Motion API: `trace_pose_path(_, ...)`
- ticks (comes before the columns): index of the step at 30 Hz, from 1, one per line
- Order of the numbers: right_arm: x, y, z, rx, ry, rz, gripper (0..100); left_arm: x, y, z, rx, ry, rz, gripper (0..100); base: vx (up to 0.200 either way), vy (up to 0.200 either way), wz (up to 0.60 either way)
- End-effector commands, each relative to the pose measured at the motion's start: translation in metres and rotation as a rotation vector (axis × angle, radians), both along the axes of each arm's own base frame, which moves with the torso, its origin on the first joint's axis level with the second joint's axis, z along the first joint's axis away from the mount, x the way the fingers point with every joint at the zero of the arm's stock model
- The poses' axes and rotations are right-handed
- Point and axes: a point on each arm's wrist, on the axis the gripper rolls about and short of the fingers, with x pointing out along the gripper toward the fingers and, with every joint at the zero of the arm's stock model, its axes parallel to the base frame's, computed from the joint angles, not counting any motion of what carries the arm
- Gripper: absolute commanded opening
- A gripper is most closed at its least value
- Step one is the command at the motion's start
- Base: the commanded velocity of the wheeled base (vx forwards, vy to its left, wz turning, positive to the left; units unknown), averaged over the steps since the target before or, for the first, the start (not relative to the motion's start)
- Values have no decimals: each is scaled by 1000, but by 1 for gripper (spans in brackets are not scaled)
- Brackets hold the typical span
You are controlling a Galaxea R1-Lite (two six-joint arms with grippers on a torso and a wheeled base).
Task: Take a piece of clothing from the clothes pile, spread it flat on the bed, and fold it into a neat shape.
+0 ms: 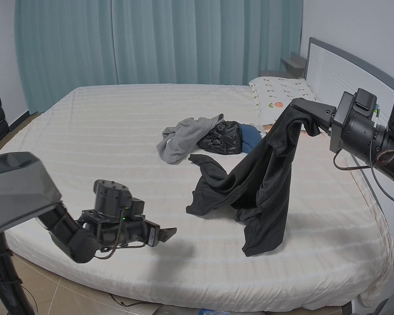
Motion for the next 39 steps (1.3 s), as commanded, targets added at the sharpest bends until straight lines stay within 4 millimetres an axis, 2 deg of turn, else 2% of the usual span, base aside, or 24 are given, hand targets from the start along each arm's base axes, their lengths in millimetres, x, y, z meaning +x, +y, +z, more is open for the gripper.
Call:
trace_pose_path(1,2,-1,-3,-1,12,-7,0,44,-51,-55,9,-6,-2,100,0,0,0)
trace_pose_path(9,2,-1,3,11,-11,-9,0,82,-84,-73,-36,-65,-18,100,0,0,0)
trace_pose_path(23,1,2,6,16,-23,8,0,120,-107,-88,-88,-92,8,100,0,0,0)
trace_pose_path(24,2,2,5,14,-18,6,0,122,-108,-87,-105,-89,18,0,0,0,0)
trace_pose_path(30,3,1,0,6,-2,-1,0,125,-107,-83,-138,-86,110,0,0,0,0)
trace_pose_path(34,5,0,-3,-2,15,-7,0,117,-100,-74,-153,-63,148,0,0,0,0)
trace_pose_path(35,10,-1,-12,-19,37,-23,0,105,-91,-56,-167,-46,163,0,0,0,0)
trace_pose_path(39,22,-4,-30,-50,93,-54,0,82,-76,-16,-189,-49,168,0,0,0,0)
